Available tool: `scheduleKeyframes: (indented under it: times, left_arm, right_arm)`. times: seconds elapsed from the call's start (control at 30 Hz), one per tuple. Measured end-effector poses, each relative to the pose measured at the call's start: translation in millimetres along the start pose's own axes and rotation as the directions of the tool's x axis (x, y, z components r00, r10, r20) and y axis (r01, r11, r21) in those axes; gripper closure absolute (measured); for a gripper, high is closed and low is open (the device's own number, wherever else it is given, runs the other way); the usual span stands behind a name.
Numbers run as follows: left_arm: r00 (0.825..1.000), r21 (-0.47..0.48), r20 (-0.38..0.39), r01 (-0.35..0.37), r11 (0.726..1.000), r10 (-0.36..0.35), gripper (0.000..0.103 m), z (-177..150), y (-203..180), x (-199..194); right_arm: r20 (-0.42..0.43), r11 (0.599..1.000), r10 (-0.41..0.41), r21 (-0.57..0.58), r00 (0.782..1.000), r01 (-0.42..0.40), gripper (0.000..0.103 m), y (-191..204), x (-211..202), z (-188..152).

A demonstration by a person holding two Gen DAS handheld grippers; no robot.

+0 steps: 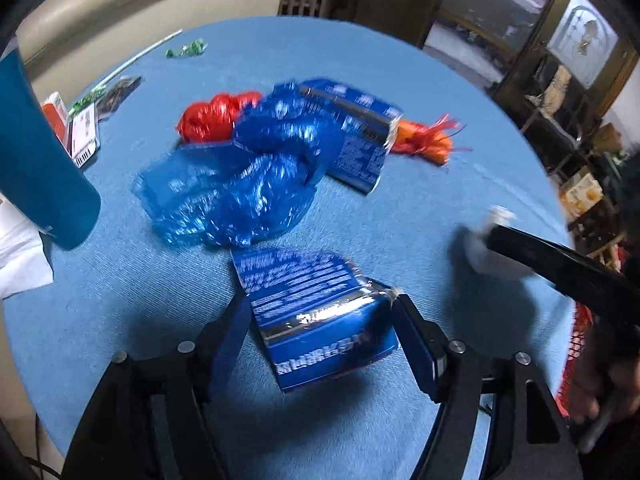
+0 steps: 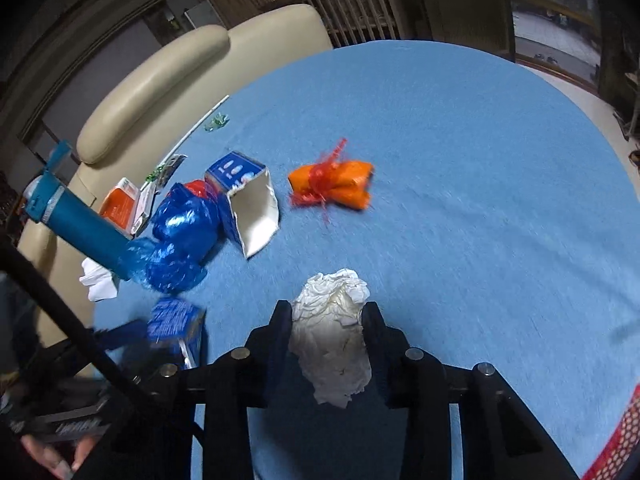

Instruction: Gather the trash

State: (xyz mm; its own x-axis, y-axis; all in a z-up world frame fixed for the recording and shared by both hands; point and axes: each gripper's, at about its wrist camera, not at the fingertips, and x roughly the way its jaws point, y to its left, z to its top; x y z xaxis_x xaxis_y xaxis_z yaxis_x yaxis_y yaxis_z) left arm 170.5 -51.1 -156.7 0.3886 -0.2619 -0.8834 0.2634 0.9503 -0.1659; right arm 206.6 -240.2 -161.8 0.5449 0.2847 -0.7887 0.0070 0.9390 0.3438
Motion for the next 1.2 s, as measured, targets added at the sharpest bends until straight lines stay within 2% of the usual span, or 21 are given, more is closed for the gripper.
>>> scheduleKeyframes:
  times: [0.07, 0.13, 0.37, 0.43, 0.47, 0.67, 0.9, 1.2]
  left_arm:
    - [1.0, -0.014, -0.02, 0.007, 1.0, -0.008, 0.025, -1.8, -0.4, 10.1]
    - [1.0, -0.008, -0.01, -0.015, 1.0, 0.015, 0.022, -4.0, -4.2, 11.4]
    - [0.995, 0.047, 0.002, -0.095, 0.994, 0.095, 0.024, -5.3, -22.3, 16.7]
    - [0.997, 0.063, 0.022, -0.075, 0.995, 0.073, 0.053, -6.7, -28.5, 12.6]
    - [0.997, 0.076, 0.028, -0.07, 0.995, 0.068, 0.059, -7.1, -32.3, 10.3]
    - [0.983, 0.167, 0.151, -0.133, 0.977, 0.108, 0.059, -9.1, -58.7, -19.7]
    - [0.952, 0.241, 0.266, -0.218, 0.946, 0.152, 0.059, -12.5, -81.3, -67.5]
    - [0.926, 0.305, 0.355, -0.242, 0.921, 0.126, 0.059, -23.5, -111.6, -107.6]
  right_arm:
    - [0.008, 1.0, 0.0, -0.001, 1.0, 0.0, 0.064, -0.2, -9.6, -8.1]
    - [0.018, 1.0, 0.014, -0.002, 1.0, -0.014, 0.064, -1.1, -20.1, -18.4]
    - [0.075, 1.0, 0.011, 0.005, 0.997, -0.011, 0.064, -2.3, -46.3, -43.5]
    - [0.093, 1.0, 0.011, 0.012, 0.996, -0.013, 0.064, -5.8, -54.7, -47.5]
    - [0.1, 1.0, 0.013, 0.016, 0.995, -0.015, 0.064, -6.2, -57.8, -49.5]
    - [0.119, 0.999, 0.02, 0.042, 0.993, -0.025, 0.064, -13.5, -74.1, -59.5]
    - [0.149, 0.997, 0.026, 0.073, 0.988, -0.038, 0.064, -24.3, -94.5, -70.6]
    - [0.219, 0.996, 0.022, 0.082, 0.976, -0.041, 0.064, -29.8, -139.9, -79.9]
